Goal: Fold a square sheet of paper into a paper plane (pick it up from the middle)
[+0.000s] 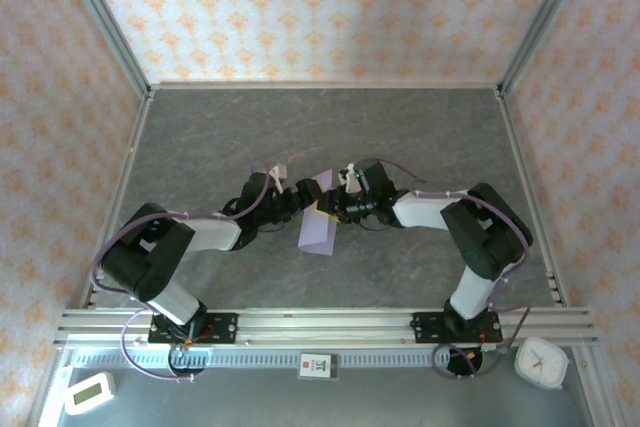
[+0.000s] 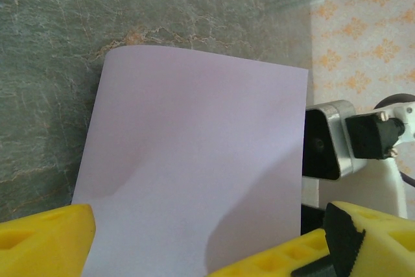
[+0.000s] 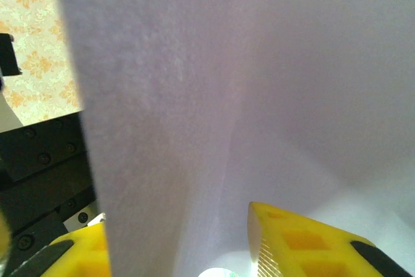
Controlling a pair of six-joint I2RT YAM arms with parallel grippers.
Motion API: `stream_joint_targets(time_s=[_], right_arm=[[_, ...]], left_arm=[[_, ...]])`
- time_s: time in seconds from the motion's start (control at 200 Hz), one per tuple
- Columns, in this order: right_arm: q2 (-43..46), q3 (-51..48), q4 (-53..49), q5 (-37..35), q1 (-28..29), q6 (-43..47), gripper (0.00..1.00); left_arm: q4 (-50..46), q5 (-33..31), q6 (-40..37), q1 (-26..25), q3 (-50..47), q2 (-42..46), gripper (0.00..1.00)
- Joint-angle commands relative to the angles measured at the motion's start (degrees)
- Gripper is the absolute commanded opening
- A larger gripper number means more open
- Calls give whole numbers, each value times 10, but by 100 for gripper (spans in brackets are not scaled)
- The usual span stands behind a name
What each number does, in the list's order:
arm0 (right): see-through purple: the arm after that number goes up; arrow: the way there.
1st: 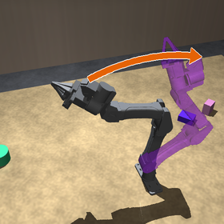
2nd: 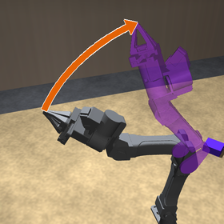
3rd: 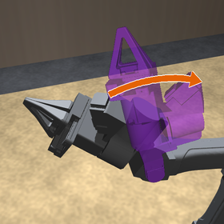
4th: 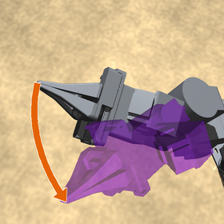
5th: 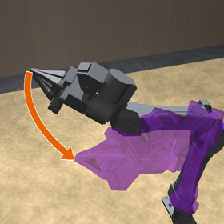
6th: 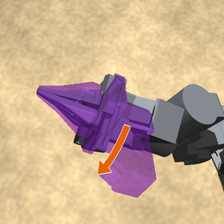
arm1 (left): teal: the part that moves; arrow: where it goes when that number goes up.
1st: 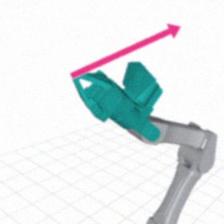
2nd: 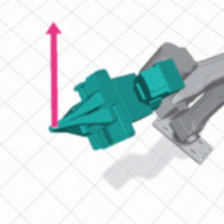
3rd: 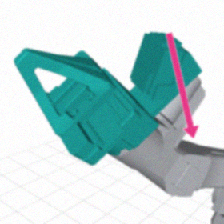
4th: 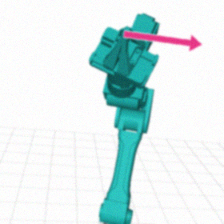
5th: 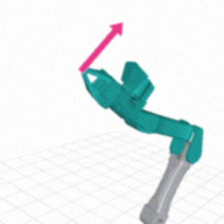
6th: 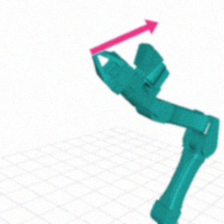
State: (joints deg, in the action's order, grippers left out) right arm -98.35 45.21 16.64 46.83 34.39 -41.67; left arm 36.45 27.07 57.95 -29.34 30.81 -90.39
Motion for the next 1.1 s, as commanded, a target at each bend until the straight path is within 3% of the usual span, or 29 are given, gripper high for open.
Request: stream_joint_targets(time_s=[0.0, 0.125, 0.345, 0.576, 0.821, 1.091], right_arm=[[30, -6, 1, -17, -6, -1, 26], [33, -21, 39, 6, -7, -16, 0], [5, -59, 181, 76, -7, -86, 0], [-43, -73, 300, 101, -5, -162, 0], [-32, -75, 219, 74, -6, -108, 2], [-17, -67, 138, 39, -7, -57, 11]], left_arm=[[15, 11, -7, 1, -5, -4, 93], [39, 14, 5, 1, -14, 0, 93], [114, 22, 46, 0, -35, -6, 93], [141, 35, 58, -7, -37, -16, 94], [108, 14, 46, -6, -39, 3, 95], [-66, -26, -52, -6, -13, 53, 96]])
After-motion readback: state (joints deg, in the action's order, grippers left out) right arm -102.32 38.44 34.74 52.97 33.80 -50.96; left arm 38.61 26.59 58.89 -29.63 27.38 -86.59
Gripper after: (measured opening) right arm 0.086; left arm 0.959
